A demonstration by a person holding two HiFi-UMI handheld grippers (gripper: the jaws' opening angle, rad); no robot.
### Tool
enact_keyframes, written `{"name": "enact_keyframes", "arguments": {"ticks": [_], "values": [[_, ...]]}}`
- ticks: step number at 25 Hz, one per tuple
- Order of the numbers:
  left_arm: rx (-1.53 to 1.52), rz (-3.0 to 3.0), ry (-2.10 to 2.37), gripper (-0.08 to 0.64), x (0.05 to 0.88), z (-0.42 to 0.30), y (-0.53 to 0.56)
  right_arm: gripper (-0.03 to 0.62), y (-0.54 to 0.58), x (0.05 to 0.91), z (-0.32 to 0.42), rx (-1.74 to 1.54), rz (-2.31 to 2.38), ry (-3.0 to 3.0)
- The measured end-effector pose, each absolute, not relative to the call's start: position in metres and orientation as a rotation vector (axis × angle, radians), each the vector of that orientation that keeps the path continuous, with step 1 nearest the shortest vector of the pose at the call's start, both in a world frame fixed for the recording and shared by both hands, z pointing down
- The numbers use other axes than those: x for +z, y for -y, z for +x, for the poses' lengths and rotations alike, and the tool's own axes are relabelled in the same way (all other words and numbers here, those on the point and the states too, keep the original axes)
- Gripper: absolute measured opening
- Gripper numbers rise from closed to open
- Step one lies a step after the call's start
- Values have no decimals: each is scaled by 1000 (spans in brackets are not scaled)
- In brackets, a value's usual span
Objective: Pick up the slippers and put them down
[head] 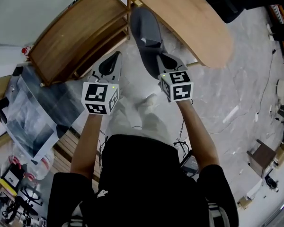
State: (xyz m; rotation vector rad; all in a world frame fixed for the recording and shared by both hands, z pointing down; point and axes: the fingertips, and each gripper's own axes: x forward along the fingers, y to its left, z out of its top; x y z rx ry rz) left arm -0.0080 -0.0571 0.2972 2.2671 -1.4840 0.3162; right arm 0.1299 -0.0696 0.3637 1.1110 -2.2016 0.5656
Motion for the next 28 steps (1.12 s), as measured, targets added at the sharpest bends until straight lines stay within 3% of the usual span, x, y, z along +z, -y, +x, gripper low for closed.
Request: {"name": "enact_keyframes", "arguments": {"ticks": [16, 28], "values": [[381, 2320, 1335, 5, 393, 55, 53, 5, 62, 440, 172, 653, 1174, 2189], [394, 2367, 1241, 5, 558, 74, 63, 5, 59, 594, 172, 678, 1199, 2195]]}}
